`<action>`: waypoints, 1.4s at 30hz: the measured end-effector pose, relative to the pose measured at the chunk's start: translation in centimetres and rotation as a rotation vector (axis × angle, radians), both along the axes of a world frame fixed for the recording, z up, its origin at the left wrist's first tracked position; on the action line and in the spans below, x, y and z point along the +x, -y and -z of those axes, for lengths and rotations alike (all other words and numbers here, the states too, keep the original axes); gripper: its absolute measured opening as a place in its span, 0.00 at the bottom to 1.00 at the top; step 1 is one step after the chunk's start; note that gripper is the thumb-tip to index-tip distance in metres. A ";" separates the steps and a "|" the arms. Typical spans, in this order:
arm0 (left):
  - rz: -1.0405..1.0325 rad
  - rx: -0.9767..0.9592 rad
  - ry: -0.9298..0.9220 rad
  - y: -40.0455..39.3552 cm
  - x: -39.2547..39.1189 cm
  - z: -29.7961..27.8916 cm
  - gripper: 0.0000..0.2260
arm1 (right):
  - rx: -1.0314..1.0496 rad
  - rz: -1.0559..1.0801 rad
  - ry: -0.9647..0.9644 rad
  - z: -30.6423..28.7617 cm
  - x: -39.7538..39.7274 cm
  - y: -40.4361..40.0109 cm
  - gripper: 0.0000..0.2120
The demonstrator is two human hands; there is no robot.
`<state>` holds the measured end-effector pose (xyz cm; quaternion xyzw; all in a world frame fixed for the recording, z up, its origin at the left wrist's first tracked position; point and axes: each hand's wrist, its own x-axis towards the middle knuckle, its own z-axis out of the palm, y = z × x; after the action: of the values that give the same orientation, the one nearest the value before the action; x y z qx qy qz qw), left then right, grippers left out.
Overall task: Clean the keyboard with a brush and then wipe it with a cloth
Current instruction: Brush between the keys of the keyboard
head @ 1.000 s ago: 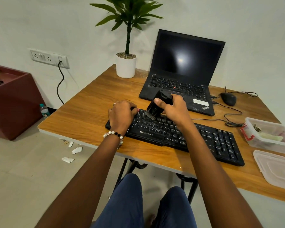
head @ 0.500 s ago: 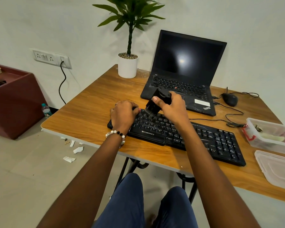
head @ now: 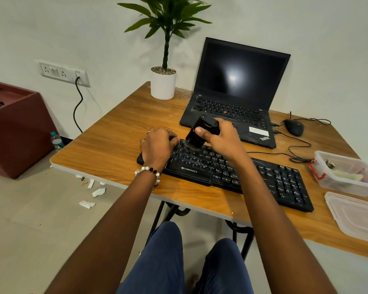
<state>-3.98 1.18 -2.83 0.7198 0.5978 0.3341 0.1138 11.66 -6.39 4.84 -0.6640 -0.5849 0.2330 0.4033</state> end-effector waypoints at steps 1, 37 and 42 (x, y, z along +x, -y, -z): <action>-0.001 -0.001 -0.002 0.0 0.0 0.0 0.08 | -0.015 -0.003 -0.008 0.3 0.1 0.2 0.15; 0.005 -0.015 0.004 0.2 0.0 -0.1 0.09 | -0.157 0.158 0.291 -0.4 4.2 -0.4 0.20; 0.003 -0.008 0.013 0.2 0.1 -0.1 0.09 | -0.029 0.105 0.008 -0.8 3.2 -0.2 0.18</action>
<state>-3.93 0.99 -2.78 0.7181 0.5972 0.3362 0.1209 14.86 -6.24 5.68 -0.7005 -0.5475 0.2173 0.4028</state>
